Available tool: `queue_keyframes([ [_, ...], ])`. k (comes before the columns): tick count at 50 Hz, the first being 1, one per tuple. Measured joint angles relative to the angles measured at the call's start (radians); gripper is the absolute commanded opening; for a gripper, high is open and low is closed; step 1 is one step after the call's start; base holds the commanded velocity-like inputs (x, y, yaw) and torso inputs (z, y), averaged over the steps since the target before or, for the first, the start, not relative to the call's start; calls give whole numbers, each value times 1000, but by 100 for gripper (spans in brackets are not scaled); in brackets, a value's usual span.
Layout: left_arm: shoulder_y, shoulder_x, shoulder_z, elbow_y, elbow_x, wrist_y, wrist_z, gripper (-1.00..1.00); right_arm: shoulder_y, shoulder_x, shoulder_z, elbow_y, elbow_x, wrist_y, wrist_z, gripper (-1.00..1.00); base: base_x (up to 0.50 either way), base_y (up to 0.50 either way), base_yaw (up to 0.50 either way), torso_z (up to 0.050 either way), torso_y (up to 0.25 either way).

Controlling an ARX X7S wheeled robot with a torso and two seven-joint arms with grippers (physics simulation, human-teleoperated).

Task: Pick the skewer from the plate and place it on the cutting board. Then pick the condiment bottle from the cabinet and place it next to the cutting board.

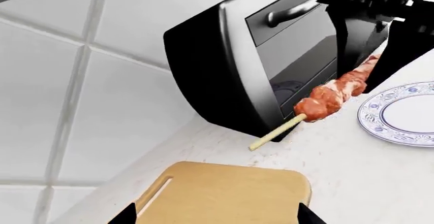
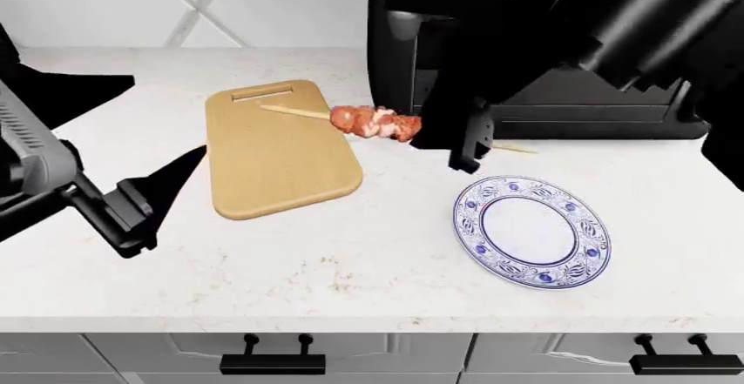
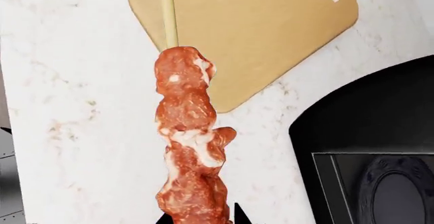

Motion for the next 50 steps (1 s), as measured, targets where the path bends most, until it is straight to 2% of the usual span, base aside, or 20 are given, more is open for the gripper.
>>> queue_keyframes([
  [9, 44, -20, -60, 13, -15, 5, -2, 100, 5, -195, 1, 357, -29, -186, -54, -100, 0, 0, 0, 0, 0],
  [17, 53, -30, -77, 7, -13, 8, -5, 100, 16, -283, -54, 526, 57, -296, -37, -100, 0, 0, 0, 0, 0],
  [30, 56, -33, -77, -23, 2, 32, 1, 100, 21, -335, -110, 597, 175, -365, -11, -100, 0, 0, 0, 0, 0],
  [50, 45, -24, -41, -119, 52, 106, 34, 100, -14, -352, -130, 624, 228, -435, 43, -100, 0, 0, 0, 0, 0],
])
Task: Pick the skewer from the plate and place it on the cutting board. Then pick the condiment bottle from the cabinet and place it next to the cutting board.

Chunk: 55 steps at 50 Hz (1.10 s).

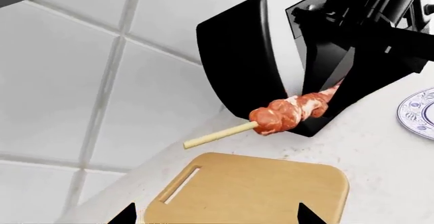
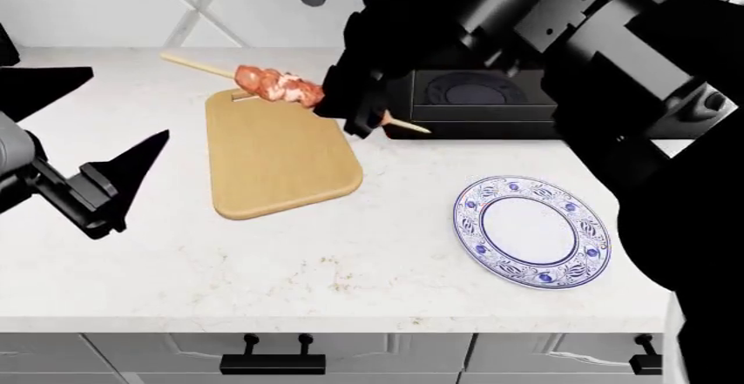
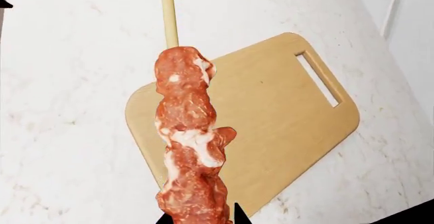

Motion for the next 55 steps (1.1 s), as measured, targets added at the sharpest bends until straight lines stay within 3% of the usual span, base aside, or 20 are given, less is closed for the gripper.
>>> queue_keyframes([
  [24, -41, -21, 31, -71, 44, 46, 26, 100, -39, -2, -4, 23, 63, -84, 91, -100, 0, 0, 0, 0, -7],
  [44, -294, -126, 132, -111, 73, -46, 77, 100, -43, -2, -5, 23, 72, -96, 103, -100, 1, 0, 0, 0, -80],
  [55, -348, -142, 140, -122, 78, -63, 76, 100, -44, -2, -6, 23, 72, -97, 104, -100, 0, 0, 0, 0, -79],
])
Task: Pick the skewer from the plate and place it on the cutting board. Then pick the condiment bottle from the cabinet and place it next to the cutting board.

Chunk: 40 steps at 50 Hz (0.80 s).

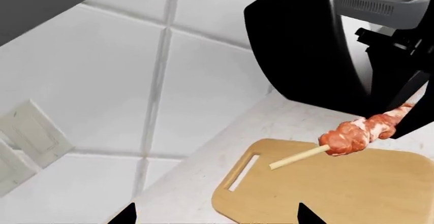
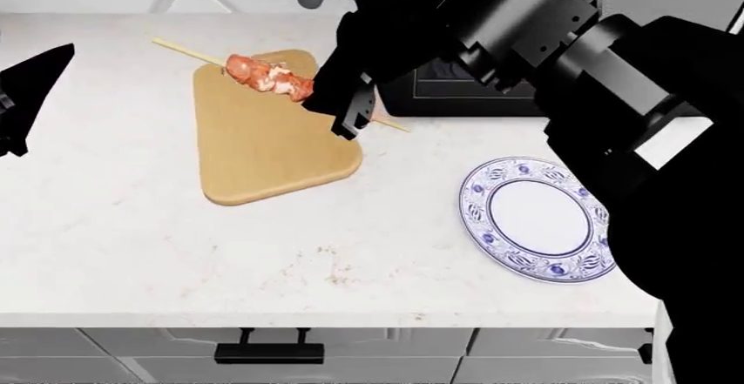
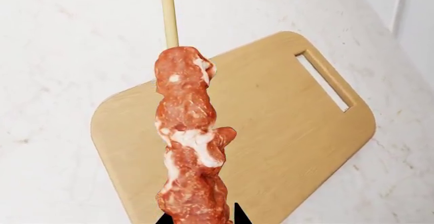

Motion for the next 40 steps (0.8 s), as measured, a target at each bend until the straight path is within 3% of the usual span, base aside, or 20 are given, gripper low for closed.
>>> queue_keyframes([
  [23, 16, 0, -35, -25, -7, 25, 2, 100, 4, 1, 0, -2, 6, 3, 0, -100, 0, 0, 0, 0, -67],
  [40, 38, 8, -53, -38, -9, 46, 0, 100, 7, 2, -2, -5, 13, 7, -1, -100, 2, 1, 2, 0, -2],
])
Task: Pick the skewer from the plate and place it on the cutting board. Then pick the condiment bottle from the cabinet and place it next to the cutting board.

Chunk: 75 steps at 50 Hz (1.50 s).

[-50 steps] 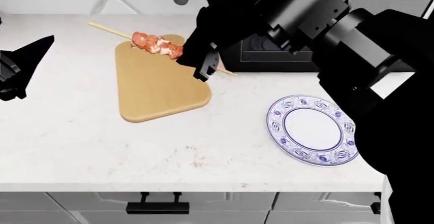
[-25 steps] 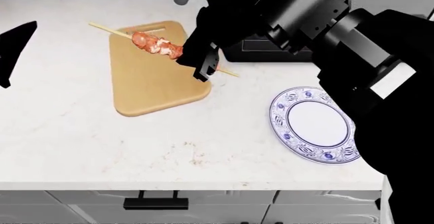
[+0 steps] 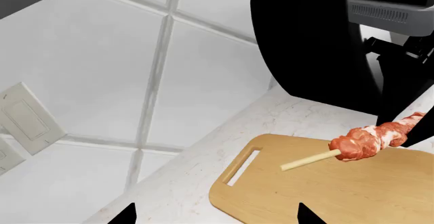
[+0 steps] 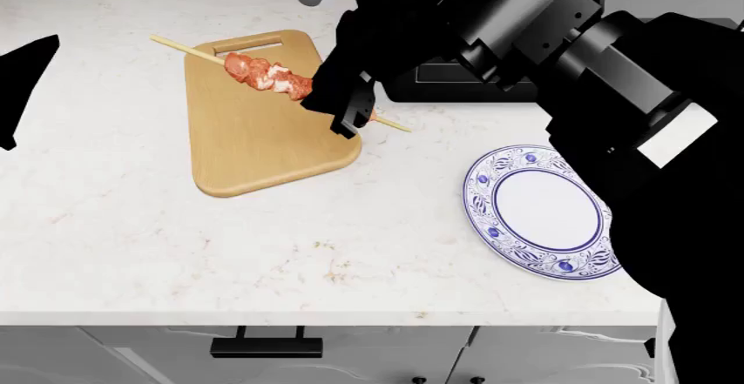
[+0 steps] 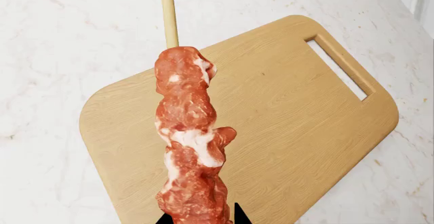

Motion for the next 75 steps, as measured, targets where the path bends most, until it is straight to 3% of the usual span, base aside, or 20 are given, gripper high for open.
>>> queue_keyframes([
  [16, 28, 0, -25, 1, -7, 8, -3, 100, 0, 0, 0, 0, 0, 0, 0, -100, 2, 1, 1, 0, -1],
  [17, 31, 1, -26, 0, -8, 9, -3, 100, 0, 0, 0, 0, -1, 0, 0, 100, 0, 0, 0, 0, 0],
  [48, 59, -3, -62, 15, -31, 3, -8, 100, -4, -1, 1, 2, -11, -10, -2, 100, 0, 0, 0, 0, 0],
  [65, 34, -17, -78, 80, -79, -64, -27, 100, 175, -2, -11, -126, 130, -12, -29, 100, -9, 0, 0, 0, 0],
  [75, 23, -28, -93, 111, -107, -97, -34, 100, 219, -2, -14, -148, 156, -13, -23, 100, -499, 0, 0, 0, -1],
])
